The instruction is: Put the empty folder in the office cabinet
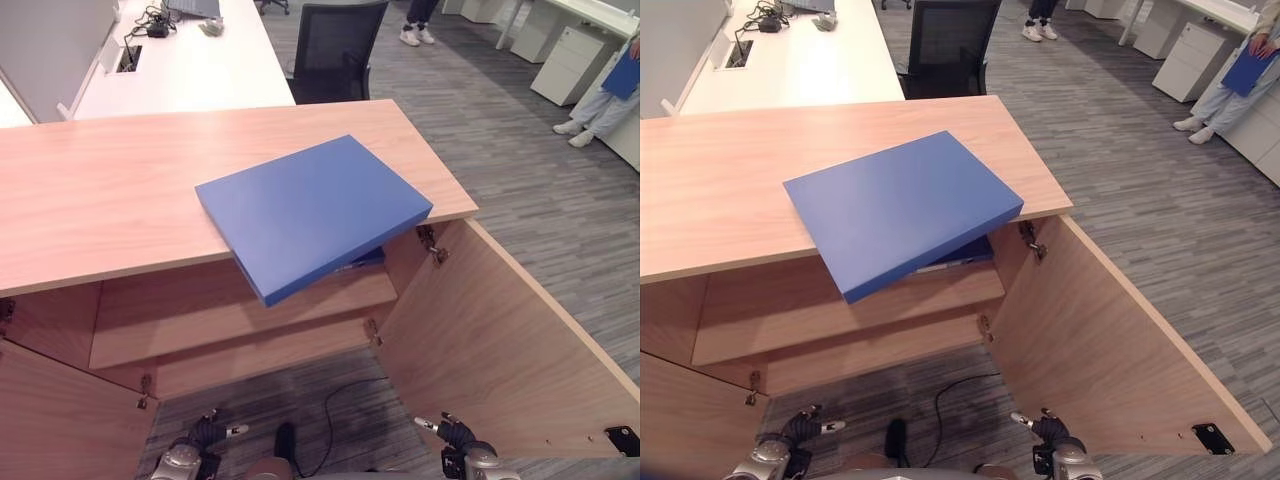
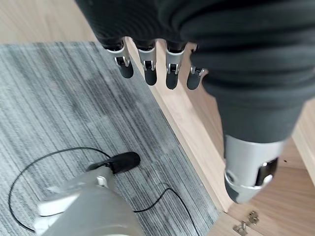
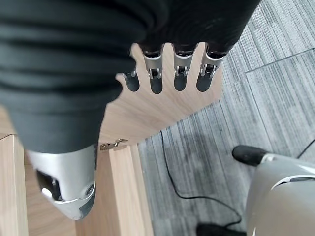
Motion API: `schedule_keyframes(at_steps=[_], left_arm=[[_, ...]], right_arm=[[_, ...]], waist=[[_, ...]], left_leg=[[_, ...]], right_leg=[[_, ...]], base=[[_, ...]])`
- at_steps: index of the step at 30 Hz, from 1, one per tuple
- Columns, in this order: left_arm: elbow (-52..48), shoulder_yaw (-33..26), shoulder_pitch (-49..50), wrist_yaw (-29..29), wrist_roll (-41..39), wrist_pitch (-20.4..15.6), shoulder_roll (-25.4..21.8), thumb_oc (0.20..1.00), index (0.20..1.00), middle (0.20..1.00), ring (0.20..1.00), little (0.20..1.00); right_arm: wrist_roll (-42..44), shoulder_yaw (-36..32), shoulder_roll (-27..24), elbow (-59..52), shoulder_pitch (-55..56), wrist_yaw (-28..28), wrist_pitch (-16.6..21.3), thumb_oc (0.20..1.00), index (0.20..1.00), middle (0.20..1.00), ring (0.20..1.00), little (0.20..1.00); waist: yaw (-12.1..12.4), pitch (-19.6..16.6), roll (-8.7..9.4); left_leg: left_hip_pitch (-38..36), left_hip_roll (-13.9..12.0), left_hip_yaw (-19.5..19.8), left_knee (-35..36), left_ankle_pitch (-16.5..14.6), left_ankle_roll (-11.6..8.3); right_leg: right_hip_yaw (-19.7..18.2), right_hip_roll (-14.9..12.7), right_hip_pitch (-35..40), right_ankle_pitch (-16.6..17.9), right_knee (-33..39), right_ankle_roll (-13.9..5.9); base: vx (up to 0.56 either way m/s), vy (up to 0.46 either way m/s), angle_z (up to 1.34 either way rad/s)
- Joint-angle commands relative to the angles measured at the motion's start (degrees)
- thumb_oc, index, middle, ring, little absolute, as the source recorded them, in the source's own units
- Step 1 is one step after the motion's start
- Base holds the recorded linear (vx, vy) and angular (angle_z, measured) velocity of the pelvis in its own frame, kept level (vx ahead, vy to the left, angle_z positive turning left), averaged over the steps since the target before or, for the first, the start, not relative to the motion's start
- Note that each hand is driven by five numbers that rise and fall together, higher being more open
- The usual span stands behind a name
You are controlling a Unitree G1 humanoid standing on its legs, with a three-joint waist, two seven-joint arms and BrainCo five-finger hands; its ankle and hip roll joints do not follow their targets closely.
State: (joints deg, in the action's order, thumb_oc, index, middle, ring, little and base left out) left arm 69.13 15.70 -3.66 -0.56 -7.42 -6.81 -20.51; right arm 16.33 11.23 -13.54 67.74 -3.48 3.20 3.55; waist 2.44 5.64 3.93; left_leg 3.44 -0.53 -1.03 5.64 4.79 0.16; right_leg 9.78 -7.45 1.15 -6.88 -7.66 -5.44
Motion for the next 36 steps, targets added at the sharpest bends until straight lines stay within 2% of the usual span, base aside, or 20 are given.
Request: schedule_keyframes(at_steps=[1, 3, 6, 12, 17, 19, 21, 24, 27, 29, 36], left_arm=[[-0.4, -0.8, -2.8, -0.2, 0.8, -1.3, -0.5, 1.000, 1.000, 1.000, 1.000, 1.000], [-0.1, -0.9, -3.2, -0.4, 0.8, -1.3, -0.2, 1.000, 1.000, 1.000, 1.000, 1.000], [-0.1, -1.0, -3.2, -0.6, 0.6, -1.3, 0.1, 1.000, 1.000, 1.000, 1.000, 1.000], [0.3, -0.7, -2.8, -0.7, 0.6, -1.2, 1.0, 1.000, 1.000, 1.000, 1.000, 1.000], [0.4, -0.6, -2.3, -0.7, -0.4, -1.1, 2.2, 1.000, 1.000, 1.000, 1.000, 1.000], [0.2, -0.7, -2.2, -0.5, -1.1, -1.0, 2.6, 1.000, 1.000, 1.000, 1.000, 1.000], [0.2, -0.2, -3.0, -0.6, -1.7, -0.9, 2.9, 1.000, 1.000, 1.000, 1.000, 1.000], [-0.4, 0.3, -3.3, -0.2, -1.5, -0.9, 3.6, 1.000, 1.000, 1.000, 1.000, 1.000], [-0.5, 0.5, -2.8, 0.0, -0.8, -1.0, 3.9, 1.000, 1.000, 1.000, 1.000, 1.000], [-0.9, 0.4, -2.1, 0.3, -0.3, -0.7, 4.2, 1.000, 1.000, 1.000, 1.000, 1.000], [-0.4, 0.1, -0.8, 0.5, 0.5, -0.8, 4.1, 1.000, 1.000, 1.000, 1.000, 1.000]], right_arm=[[0.0, 1.8, -1.3, -1.1, -1.2, 0.1, 1.2, 1.000, 1.000, 1.000, 1.000, 1.000], [0.1, 1.9, -1.5, -0.9, -1.2, 0.1, 1.2, 1.000, 1.000, 1.000, 1.000, 1.000], [0.0, 2.1, -1.7, -1.1, -1.0, 0.0, 1.1, 1.000, 1.000, 1.000, 1.000, 1.000], [-0.2, 2.2, -2.4, -2.1, -0.2, 0.1, 1.2, 1.000, 1.000, 1.000, 1.000, 1.000], [-0.4, 2.5, -3.4, -3.4, 0.0, 0.1, 1.5, 1.000, 1.000, 1.000, 1.000, 1.000], [-0.5, 2.5, -3.9, -3.6, 0.0, 0.0, 1.5, 1.000, 1.000, 1.000, 1.000, 1.000], [0.0, 2.2, -4.6, -3.3, -0.4, 0.3, 1.6, 1.000, 1.000, 1.000, 1.000, 1.000], [-0.1, 2.2, -5.2, -2.6, -1.1, 0.4, 1.4, 1.000, 1.000, 1.000, 1.000, 1.000], [-0.1, 2.1, -5.3, -2.6, -1.1, 0.0, 1.4, 1.000, 1.000, 1.000, 1.000, 1.000], [0.1, 1.2, -4.9, -1.7, -0.6, -0.1, 1.2, 1.000, 1.000, 1.000, 1.000, 1.000], [1.0, 0.4, -3.8, -1.0, -0.1, -0.2, 1.1, 1.000, 1.000, 1.000, 1.000, 1.000]], waist=[[0.0, 1.3, -0.89], [-0.2, 1.0, -0.80], [-0.3, 0.5, -0.94], [-0.4, 0.2, -1.59], [-0.2, 1.4, -2.80], [-0.4, 2.2, -3.12], [-0.7, 3.8, -2.99], [-1.4, 4.0, -2.12], [-2.1, 3.1, -1.79], [-3.2, 1.0, -3.34], [-2.8, -0.1, -3.61]], left_leg=[[-3.4, 0.8, 1.3, -2.1, -4.8, 0.18], [-3.5, 0.9, 2.1, -1.8, -4.6, -0.31], [-3.5, 0.6, 2.5, -1.5, -4.4, -0.85], [-3.6, -0.8, 4.5, -1.2, -3.5, -2.76], [-2.3, -2.5, 5.8, -2.3, -2.2, -4.24], [-0.7, -2.6, 6.4, -4.8, -2.4, -4.63], [2.4, -1.9, 6.2, -10.8, -3.7, -5.19], [2.3, -0.2, 4.6, -16.5, -8.4, -4.47], [0.0, 0.9, 3.2, -18.2, -11.8, -3.43], [-4.2, 0.1, 1.0, -12.1, -11.3, -2.76], [-7.2, 0.1, 0.3, -6.9, -10.1, -2.35]], right_leg=[[-4.1, -0.5, -2.3, 6.5, 2.4, -3.18], [-5.3, 0.2, -1.6, 6.1, 3.7, -2.76], [-5.2, 0.3, -0.8, 6.0, 4.6, -2.44], [-2.9, 1.1, 1.7, 5.3, 7.7, -1.13], [-1.5, 2.3, 2.7, 4.4, 8.9, 0.10], [-1.2, 2.5, 2.2, 3.8, 8.2, 0.76], [-0.8, 2.0, 0.6, 3.5, 6.2, 1.41], [-0.7, 1.2, -1.6, 4.2, 4.8, 2.33], [-0.9, 1.1, -2.0, 5.0, 5.2, 2.27], [0.0, 2.1, -1.7, 5.9, 6.7, 1.52], [0.3, 1.7, 0.6, 7.6, 9.4, 0.32]], base=[[0.04, -0.044, 0.01], [0.02, -0.084, 0.07], [0.03, -0.128, 0.21], [-0.01, -0.140, 0.30], [-0.07, -0.150, 0.21], [-0.15, -0.091, 0.14], [-0.24, -0.070, 0.16], [-0.19, -0.039, 0.31], [-0.06, 0.017, -0.02], [0.04, 0.130, 0.28], [0.05, 0.087, 0.02]])
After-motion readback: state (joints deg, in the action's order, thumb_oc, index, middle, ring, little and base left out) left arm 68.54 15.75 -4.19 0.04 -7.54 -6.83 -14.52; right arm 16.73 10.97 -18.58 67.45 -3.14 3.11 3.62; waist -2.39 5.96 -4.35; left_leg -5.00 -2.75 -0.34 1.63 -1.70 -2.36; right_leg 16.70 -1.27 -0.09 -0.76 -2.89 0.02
